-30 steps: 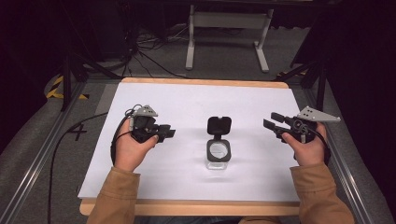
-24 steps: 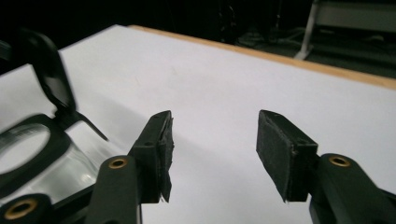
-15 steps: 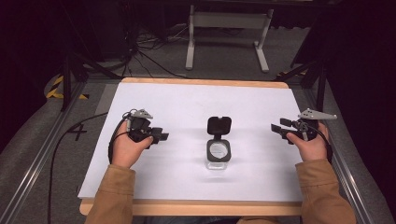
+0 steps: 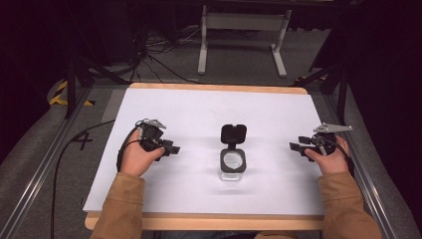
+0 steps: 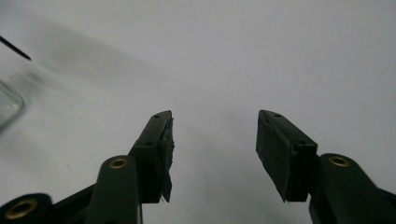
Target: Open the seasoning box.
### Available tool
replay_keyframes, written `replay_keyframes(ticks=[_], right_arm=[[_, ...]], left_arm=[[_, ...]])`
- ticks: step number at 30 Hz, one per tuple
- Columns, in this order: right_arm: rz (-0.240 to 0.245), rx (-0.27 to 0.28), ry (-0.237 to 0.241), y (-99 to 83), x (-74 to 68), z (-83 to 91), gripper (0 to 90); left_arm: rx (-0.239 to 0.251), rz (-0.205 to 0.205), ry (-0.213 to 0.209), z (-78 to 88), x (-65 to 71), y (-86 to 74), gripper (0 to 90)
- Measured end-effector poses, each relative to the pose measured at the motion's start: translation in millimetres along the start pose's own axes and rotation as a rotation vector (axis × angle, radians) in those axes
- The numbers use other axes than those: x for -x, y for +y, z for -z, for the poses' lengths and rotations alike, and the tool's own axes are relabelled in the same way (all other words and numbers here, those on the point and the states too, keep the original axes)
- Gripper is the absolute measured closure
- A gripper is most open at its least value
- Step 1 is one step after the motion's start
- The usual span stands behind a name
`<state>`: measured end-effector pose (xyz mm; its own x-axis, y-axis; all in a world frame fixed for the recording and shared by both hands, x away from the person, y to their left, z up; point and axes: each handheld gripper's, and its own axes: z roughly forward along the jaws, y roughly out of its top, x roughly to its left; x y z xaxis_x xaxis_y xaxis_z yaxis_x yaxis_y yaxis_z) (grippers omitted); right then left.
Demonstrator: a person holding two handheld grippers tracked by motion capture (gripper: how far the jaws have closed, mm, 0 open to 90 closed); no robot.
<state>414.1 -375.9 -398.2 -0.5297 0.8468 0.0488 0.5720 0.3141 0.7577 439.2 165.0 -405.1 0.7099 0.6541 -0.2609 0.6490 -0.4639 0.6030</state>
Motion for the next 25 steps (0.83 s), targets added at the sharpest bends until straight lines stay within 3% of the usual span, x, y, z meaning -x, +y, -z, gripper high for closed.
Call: replay_keyframes(ticks=[3,5,9,17,21,25], right_arm=[[0.021,-0.066,-0.015,-4.7,1.7,-6.6,46.3],[0.033,-0.108,-0.029,-7.8,1.8,-10.9,45.8],[0.05,-0.137,-0.029,-11.6,1.7,-19.8,44.0],[0.061,-0.16,-0.013,-14.9,1.7,-24.6,41.9],[0.052,-0.179,0.0,-16.4,0.7,-26.0,40.4],[0.051,-0.186,0.0,-16.2,-0.4,-25.4,40.8]], left_arm=[[-0.091,-0.001,0.026,-3.8,-4.5,-3.5,54.4],[-0.123,0.0,0.026,-6.7,-5.8,-5.7,52.9],[-0.176,-0.007,0.021,-12.2,-4.9,-7.4,50.9],[-0.231,-0.013,0.016,-17.0,-2.5,-7.6,47.6],[-0.259,-0.027,0.058,-16.2,2.2,-4.5,45.2],[-0.224,-0.037,0.049,-14.6,3.9,-1.2,43.8]])
